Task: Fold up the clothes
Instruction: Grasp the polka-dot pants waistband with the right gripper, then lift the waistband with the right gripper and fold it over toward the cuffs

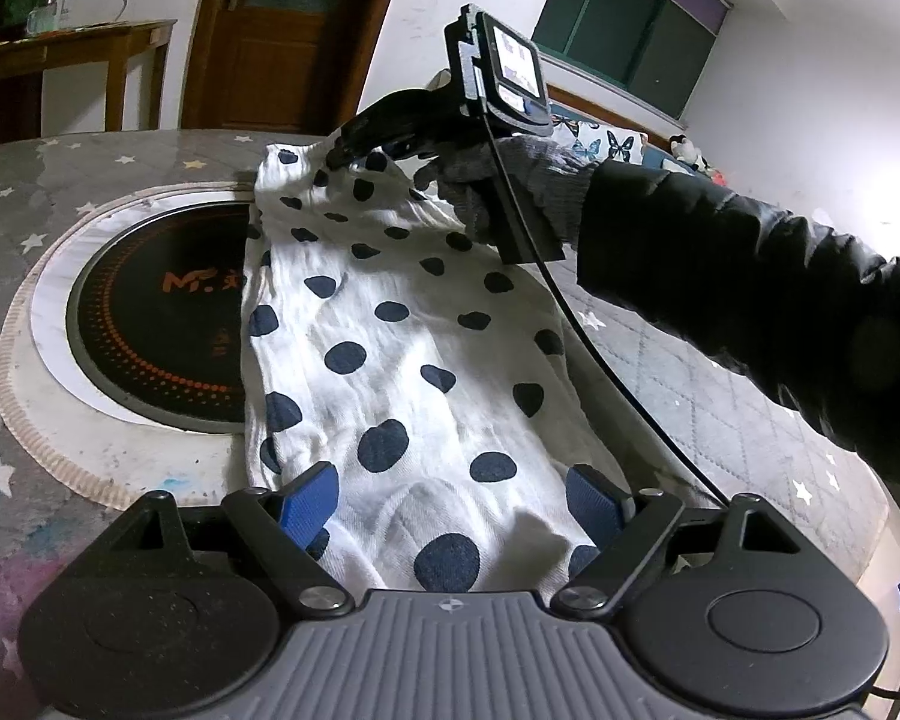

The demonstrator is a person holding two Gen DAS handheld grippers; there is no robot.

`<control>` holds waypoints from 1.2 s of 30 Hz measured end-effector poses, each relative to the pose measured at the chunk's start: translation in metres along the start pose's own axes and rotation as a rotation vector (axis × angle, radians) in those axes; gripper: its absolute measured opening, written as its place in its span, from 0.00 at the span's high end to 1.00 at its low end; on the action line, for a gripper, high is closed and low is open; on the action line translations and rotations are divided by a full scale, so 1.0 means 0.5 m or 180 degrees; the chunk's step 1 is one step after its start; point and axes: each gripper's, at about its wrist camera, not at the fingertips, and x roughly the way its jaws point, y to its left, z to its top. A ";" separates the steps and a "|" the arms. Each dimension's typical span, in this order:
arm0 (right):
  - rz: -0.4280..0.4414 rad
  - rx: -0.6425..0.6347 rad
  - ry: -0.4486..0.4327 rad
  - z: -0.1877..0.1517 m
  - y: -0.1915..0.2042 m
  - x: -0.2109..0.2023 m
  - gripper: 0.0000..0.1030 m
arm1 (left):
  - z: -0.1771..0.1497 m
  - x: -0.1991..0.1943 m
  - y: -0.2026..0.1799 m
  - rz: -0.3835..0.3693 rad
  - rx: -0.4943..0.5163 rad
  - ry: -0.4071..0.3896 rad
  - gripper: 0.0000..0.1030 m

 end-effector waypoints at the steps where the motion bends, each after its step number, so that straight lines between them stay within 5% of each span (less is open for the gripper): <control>1: 0.0011 -0.0007 -0.0021 0.000 0.003 -0.007 0.82 | 0.002 -0.001 0.002 0.0006 -0.0008 -0.0001 0.17; 16: 0.0428 -0.0176 -0.0383 -0.024 0.079 -0.237 0.83 | -0.002 -0.051 0.044 0.0392 -0.0196 -0.0069 0.13; 29: 0.1052 -0.0164 -0.0316 -0.198 0.186 -0.495 0.83 | -0.035 -0.110 0.083 0.0812 -0.0311 -0.0168 0.12; 36: 0.1307 -0.0513 -0.0298 -0.290 0.235 -0.588 0.83 | -0.042 -0.157 0.086 0.0922 -0.0339 -0.0335 0.12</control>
